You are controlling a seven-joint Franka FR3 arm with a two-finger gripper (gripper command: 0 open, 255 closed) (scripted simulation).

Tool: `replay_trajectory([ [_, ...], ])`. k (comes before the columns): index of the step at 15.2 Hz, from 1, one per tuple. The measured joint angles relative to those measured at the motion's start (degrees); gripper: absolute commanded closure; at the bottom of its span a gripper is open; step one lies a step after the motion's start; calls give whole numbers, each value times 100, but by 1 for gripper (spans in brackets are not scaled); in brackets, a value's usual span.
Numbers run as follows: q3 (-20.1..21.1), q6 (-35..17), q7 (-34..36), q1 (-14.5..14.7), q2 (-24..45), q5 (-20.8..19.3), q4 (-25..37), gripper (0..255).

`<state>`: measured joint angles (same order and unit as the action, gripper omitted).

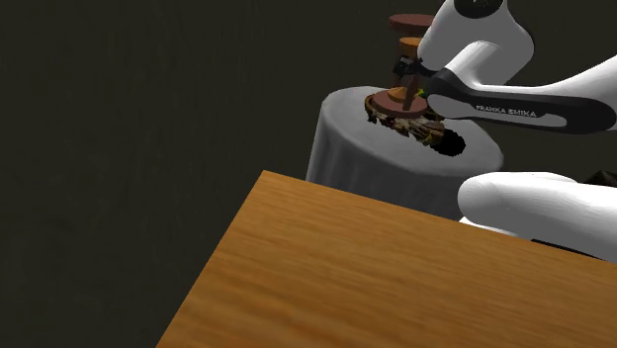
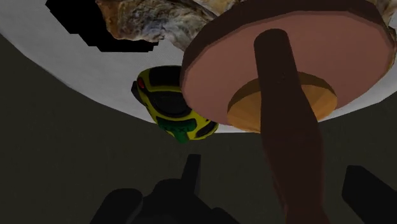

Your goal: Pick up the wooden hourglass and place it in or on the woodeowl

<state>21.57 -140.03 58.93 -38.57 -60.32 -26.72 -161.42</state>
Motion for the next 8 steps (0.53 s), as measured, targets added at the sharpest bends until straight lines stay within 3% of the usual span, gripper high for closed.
replay_trajectory([
  [2,10,113,-17,-3,-2,47,13,0],
  [5,170,785,-119,-1,-4,332,275,0],
  [8,277,924,-147,4,4,489,174,0],
])
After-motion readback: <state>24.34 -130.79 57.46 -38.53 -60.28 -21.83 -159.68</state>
